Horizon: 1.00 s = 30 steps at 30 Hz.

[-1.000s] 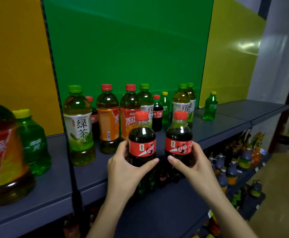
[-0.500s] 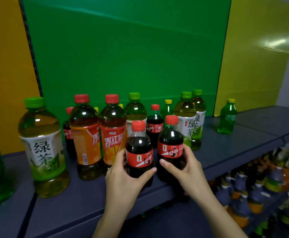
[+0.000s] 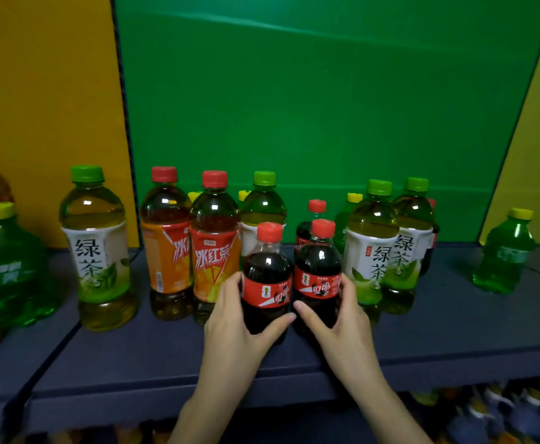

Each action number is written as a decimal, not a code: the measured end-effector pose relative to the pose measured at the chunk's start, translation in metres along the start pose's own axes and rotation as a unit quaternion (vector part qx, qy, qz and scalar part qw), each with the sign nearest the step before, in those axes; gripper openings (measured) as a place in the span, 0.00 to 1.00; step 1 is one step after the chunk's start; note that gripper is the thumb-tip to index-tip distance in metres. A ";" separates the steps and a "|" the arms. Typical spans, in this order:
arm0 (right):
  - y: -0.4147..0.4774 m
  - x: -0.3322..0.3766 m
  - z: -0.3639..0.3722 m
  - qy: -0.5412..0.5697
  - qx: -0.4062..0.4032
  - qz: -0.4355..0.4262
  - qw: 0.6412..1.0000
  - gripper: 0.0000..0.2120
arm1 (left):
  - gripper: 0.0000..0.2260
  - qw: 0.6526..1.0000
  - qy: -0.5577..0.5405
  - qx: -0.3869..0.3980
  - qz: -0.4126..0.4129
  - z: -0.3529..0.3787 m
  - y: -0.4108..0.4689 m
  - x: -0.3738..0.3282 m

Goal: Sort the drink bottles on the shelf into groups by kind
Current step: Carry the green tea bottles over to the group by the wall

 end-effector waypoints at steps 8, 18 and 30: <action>0.006 0.000 0.007 -0.009 0.012 -0.029 0.999 0.35 | 0.37 0.998 0.063 0.000 0.012 0.011 0.002 -0.010; 0.006 -0.002 0.001 0.026 0.030 -0.028 0.999 0.36 | 0.39 0.998 0.066 0.015 0.003 0.017 0.001 -0.015; 0.012 -0.011 -0.015 0.017 0.016 -0.024 0.999 0.32 | 0.37 0.993 0.086 0.065 -0.040 0.029 0.010 -0.007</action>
Point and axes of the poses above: each hand's wrist, its own y-axis towards the middle knuckle, its own z-axis out of the palm, x = y × z, the point moved 8 cm from there along y, towards the middle knuckle
